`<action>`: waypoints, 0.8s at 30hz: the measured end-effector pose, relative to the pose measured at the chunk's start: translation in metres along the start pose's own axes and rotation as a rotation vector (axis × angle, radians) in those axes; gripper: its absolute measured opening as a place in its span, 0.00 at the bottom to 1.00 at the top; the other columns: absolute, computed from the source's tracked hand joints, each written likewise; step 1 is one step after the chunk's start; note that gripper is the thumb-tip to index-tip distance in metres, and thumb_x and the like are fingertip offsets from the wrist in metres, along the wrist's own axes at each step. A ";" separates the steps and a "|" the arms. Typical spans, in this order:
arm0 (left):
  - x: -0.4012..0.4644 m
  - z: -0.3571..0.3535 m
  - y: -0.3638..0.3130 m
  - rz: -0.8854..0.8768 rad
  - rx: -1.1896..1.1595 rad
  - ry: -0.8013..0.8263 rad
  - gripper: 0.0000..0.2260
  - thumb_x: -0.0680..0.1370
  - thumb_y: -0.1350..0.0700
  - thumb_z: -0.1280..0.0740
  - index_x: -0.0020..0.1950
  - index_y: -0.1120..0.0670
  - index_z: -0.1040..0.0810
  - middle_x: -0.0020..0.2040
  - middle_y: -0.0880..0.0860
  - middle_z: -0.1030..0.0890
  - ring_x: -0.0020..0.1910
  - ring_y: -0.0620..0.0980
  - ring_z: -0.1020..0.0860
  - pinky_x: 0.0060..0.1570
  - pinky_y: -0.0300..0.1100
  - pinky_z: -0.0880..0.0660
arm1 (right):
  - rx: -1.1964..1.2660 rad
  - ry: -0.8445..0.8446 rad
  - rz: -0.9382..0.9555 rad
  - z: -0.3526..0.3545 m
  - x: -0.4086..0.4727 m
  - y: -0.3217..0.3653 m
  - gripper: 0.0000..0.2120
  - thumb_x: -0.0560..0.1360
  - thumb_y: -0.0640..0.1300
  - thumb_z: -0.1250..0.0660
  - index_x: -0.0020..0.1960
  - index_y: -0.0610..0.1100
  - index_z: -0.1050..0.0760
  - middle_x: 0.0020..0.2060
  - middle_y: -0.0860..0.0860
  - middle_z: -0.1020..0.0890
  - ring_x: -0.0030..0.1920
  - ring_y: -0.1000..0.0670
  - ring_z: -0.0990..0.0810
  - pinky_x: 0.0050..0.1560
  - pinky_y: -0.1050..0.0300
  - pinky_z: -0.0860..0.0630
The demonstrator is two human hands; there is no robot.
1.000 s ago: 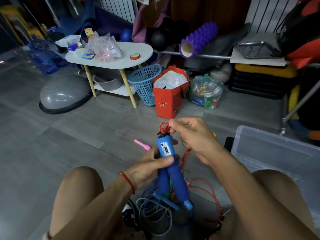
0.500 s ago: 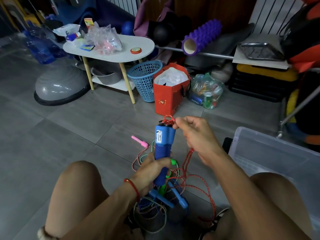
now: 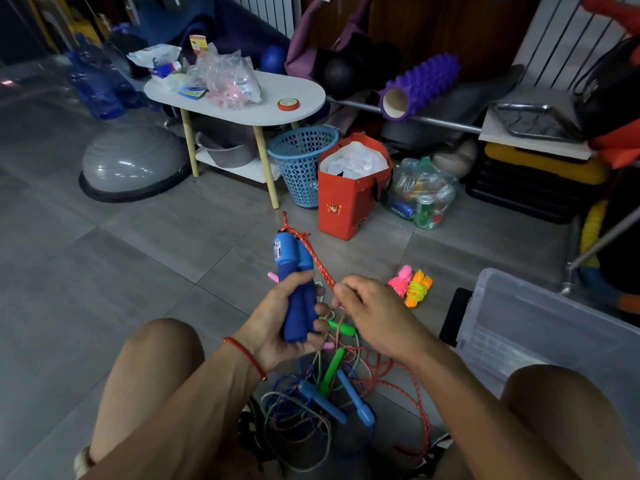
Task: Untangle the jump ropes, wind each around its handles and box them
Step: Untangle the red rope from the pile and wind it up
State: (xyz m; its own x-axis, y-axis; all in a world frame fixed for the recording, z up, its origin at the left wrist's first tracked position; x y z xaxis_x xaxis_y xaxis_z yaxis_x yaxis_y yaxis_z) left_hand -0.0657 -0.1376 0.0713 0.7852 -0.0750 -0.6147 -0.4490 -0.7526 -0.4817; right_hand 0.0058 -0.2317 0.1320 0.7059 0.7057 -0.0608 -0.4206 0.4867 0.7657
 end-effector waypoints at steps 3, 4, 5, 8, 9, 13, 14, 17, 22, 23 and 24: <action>-0.002 -0.004 -0.006 0.029 -0.063 0.104 0.20 0.71 0.43 0.26 0.52 0.56 0.26 0.40 0.54 0.27 0.32 0.49 0.30 0.25 0.36 0.34 | -0.037 -0.099 0.017 0.005 0.001 -0.003 0.15 0.84 0.49 0.43 0.44 0.48 0.22 0.25 0.61 0.25 0.29 0.62 0.27 0.31 0.66 0.39; -0.004 -0.007 -0.009 0.019 -0.068 0.140 0.21 0.70 0.47 0.24 0.54 0.58 0.26 0.41 0.54 0.27 0.32 0.48 0.30 0.24 0.37 0.33 | -0.042 -0.120 0.006 0.008 0.002 -0.006 0.15 0.85 0.49 0.43 0.44 0.48 0.22 0.26 0.63 0.25 0.29 0.62 0.28 0.30 0.65 0.40; -0.005 -0.009 -0.011 -0.001 -0.069 0.171 0.22 0.68 0.53 0.23 0.56 0.59 0.26 0.41 0.54 0.27 0.33 0.48 0.29 0.25 0.37 0.32 | -0.042 -0.131 -0.004 0.009 0.003 -0.008 0.15 0.85 0.49 0.43 0.44 0.48 0.22 0.27 0.67 0.25 0.29 0.61 0.28 0.30 0.65 0.40; -0.004 -0.009 -0.015 -0.087 -0.057 0.150 0.21 0.66 0.67 0.30 0.57 0.59 0.28 0.42 0.55 0.26 0.33 0.48 0.28 0.26 0.37 0.32 | -0.018 -0.122 0.013 0.006 0.003 -0.007 0.16 0.84 0.50 0.42 0.43 0.49 0.22 0.27 0.66 0.24 0.27 0.58 0.28 0.31 0.63 0.37; -0.002 -0.008 -0.015 -0.114 -0.066 0.117 0.19 0.65 0.69 0.33 0.54 0.58 0.29 0.41 0.55 0.26 0.32 0.48 0.28 0.25 0.37 0.33 | -0.019 -0.112 0.025 0.004 0.002 -0.005 0.16 0.84 0.51 0.42 0.43 0.49 0.22 0.26 0.63 0.24 0.27 0.58 0.28 0.31 0.63 0.36; 0.001 -0.004 -0.020 -0.171 -0.105 0.061 0.17 0.64 0.70 0.35 0.49 0.56 0.32 0.51 0.60 0.21 0.31 0.49 0.27 0.23 0.37 0.33 | 0.046 -0.011 0.001 -0.009 -0.001 -0.004 0.16 0.85 0.48 0.44 0.46 0.45 0.22 0.28 0.57 0.28 0.27 0.64 0.27 0.27 0.67 0.32; 0.000 -0.005 -0.020 -0.172 -0.104 0.073 0.17 0.64 0.70 0.36 0.48 0.56 0.32 0.55 0.60 0.20 0.31 0.49 0.27 0.23 0.37 0.33 | 0.068 0.023 -0.018 -0.012 -0.001 -0.007 0.16 0.85 0.48 0.44 0.45 0.45 0.22 0.30 0.56 0.28 0.27 0.64 0.27 0.26 0.68 0.31; -0.005 -0.010 -0.024 -0.184 -0.120 0.135 0.15 0.64 0.69 0.36 0.47 0.56 0.31 0.54 0.60 0.18 0.30 0.48 0.28 0.21 0.36 0.34 | 0.050 0.130 -0.040 -0.025 -0.001 -0.017 0.19 0.85 0.52 0.45 0.44 0.48 0.21 0.28 0.53 0.27 0.24 0.60 0.30 0.29 0.65 0.33; -0.010 -0.018 -0.028 -0.185 0.011 0.185 0.14 0.65 0.66 0.36 0.48 0.58 0.33 0.41 0.54 0.26 0.28 0.47 0.31 0.18 0.35 0.36 | 0.185 0.198 -0.071 -0.022 0.001 -0.029 0.21 0.83 0.56 0.42 0.40 0.47 0.20 0.25 0.56 0.31 0.27 0.57 0.32 0.36 0.57 0.33; -0.010 -0.018 -0.028 -0.175 0.057 0.184 0.15 0.65 0.66 0.35 0.48 0.58 0.33 0.40 0.54 0.27 0.28 0.47 0.31 0.18 0.35 0.37 | 0.181 0.208 -0.061 -0.019 0.002 -0.031 0.21 0.83 0.58 0.42 0.40 0.49 0.20 0.26 0.56 0.30 0.30 0.56 0.30 0.38 0.54 0.32; -0.011 -0.019 -0.028 -0.160 0.102 0.191 0.16 0.65 0.65 0.33 0.49 0.58 0.33 0.40 0.54 0.28 0.28 0.47 0.31 0.18 0.35 0.37 | 0.168 0.222 -0.051 -0.016 0.001 -0.031 0.20 0.82 0.59 0.41 0.40 0.50 0.20 0.28 0.56 0.29 0.32 0.56 0.29 0.40 0.53 0.31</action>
State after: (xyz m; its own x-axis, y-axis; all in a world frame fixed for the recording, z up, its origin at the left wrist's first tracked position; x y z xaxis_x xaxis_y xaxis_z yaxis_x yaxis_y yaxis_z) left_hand -0.0537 -0.1284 0.1036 0.9113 -0.0896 -0.4018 -0.3460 -0.6957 -0.6295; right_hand 0.0106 -0.2377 0.0975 0.5740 0.7871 -0.2259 -0.2744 0.4448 0.8525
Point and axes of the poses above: each hand's wrist, its own x-axis towards the middle knuckle, its own z-axis out of the back of the hand, y = z × x, the point moved 8 cm from there along x, towards the middle knuckle
